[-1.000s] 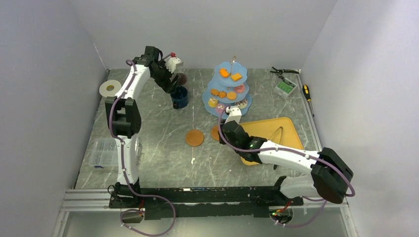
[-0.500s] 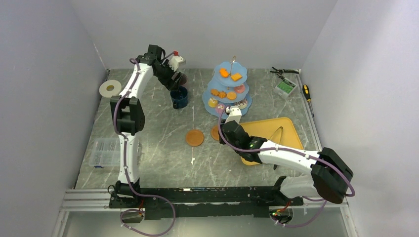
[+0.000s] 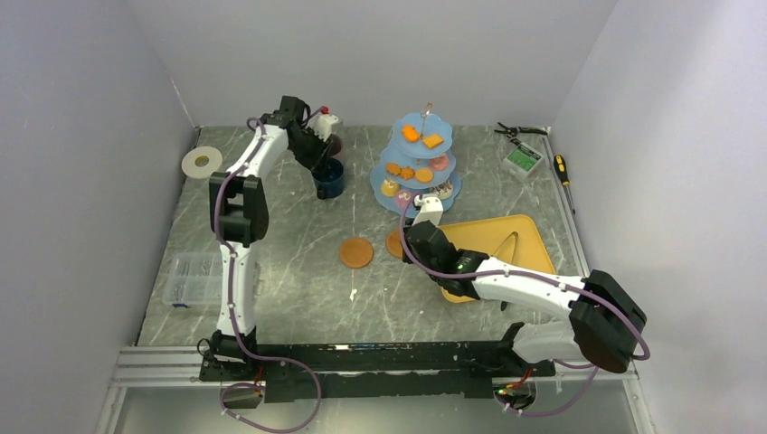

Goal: Serve the afternoon tea

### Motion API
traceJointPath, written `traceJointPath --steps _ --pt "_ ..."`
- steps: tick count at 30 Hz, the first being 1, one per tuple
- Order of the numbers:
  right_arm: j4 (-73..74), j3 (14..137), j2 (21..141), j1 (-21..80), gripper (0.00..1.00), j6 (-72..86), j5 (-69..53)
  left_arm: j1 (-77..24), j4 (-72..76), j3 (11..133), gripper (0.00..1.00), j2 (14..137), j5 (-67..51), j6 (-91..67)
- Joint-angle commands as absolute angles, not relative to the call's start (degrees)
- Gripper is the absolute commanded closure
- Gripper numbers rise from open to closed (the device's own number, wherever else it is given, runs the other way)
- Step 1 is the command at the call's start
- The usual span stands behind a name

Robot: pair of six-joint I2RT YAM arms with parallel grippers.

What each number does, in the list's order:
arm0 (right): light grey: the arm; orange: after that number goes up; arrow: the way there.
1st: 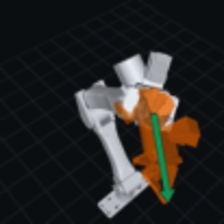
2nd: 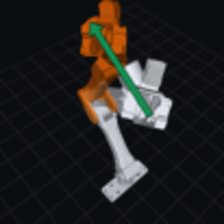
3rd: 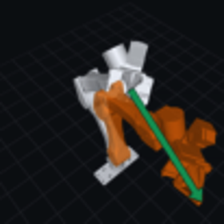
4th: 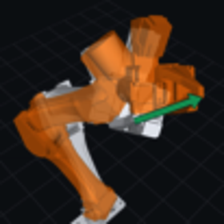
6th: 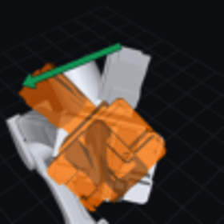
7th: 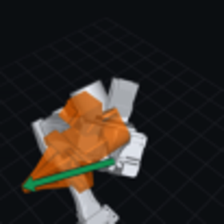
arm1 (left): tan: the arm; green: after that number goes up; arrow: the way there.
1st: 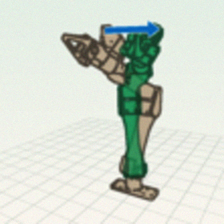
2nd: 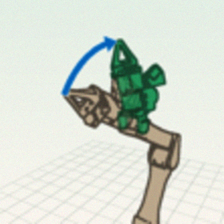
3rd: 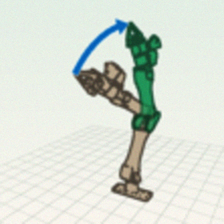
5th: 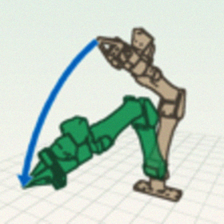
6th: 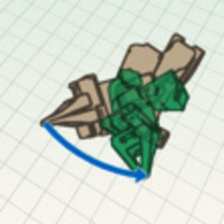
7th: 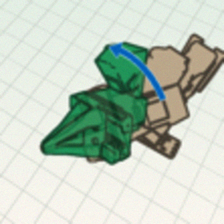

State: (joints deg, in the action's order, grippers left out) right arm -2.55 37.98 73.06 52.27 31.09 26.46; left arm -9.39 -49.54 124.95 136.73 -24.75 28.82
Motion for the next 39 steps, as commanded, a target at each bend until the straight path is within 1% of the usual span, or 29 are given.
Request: traceJointPath --steps 1,4,5,10,12,15,19,22,25,28,31,36,39 --pt "-2.54 40.03 72.27 52.63 0.88 30.53 28.40 -11.02 -44.35 123.64 0.75 133.13 -20.25 19.16" --pt "-3.14 40.01 72.44 52.57 0.85 30.12 29.03 -12.12 -44.12 120.67 0.91 131.19 -15.66 13.10" --pt "-3.43 40.11 72.61 52.60 0.82 29.80 29.11 -12.35 -43.86 119.01 0.92 129.89 -14.47 10.80" --pt "-5.77 41.98 74.41 52.89 0.51 26.98 30.04 -13.53 -37.34 104.11 0.93 118.13 -8.83 -0.57" --pt "-7.50 43.67 76.03 52.94 0.43 24.95 29.50 -14.34 -35.21 98.77 0.94 113.30 -6.20 -4.36" --pt "-8.59 47.90 79.19 53.08 0.37 21.94 27.74 -15.45 -36.33 94.43 0.96 107.84 -4.13 -9.80" --pt "-11.57 53.10 83.00 53.28 0.35 17.07 20.60 -17.67 -37.01 89.51 0.96 102.20 -0.76 -14.83" --pt "-13.71 56.39 85.78 53.60 0.34 13.89 14.14 -19.32 -39.33 89.39 0.97 100.64 2.39 -17.82" --pt "-13.59 59.87 87.89 54.85 0.34 11.29 11.67 -20.01 -39.89 88.64 0.97 99.75 2.55 -19.79" --pt "-9.77 65.16 90.79 55.28 0.35 11.00 11.22 -20.98 -39.89 88.19 0.97 99.38 2.88 -20.39" --pt "-5.71 69.68 93.79 55.31 0.38 11.42 12.56 -21.60 -40.15 88.30 0.97 99.21 2.72 -20.48" --pt "1.34 75.15 97.64 55.33 0.53 11.84 16.21 -22.06 -40.82 88.77 0.97 98.59 2.38 -20.50" --pt "4.38 77.31 99.30 55.34 0.56 11.67 17.01 -22.06 -40.93 88.86 0.97 98.57 2.17 -20.37"
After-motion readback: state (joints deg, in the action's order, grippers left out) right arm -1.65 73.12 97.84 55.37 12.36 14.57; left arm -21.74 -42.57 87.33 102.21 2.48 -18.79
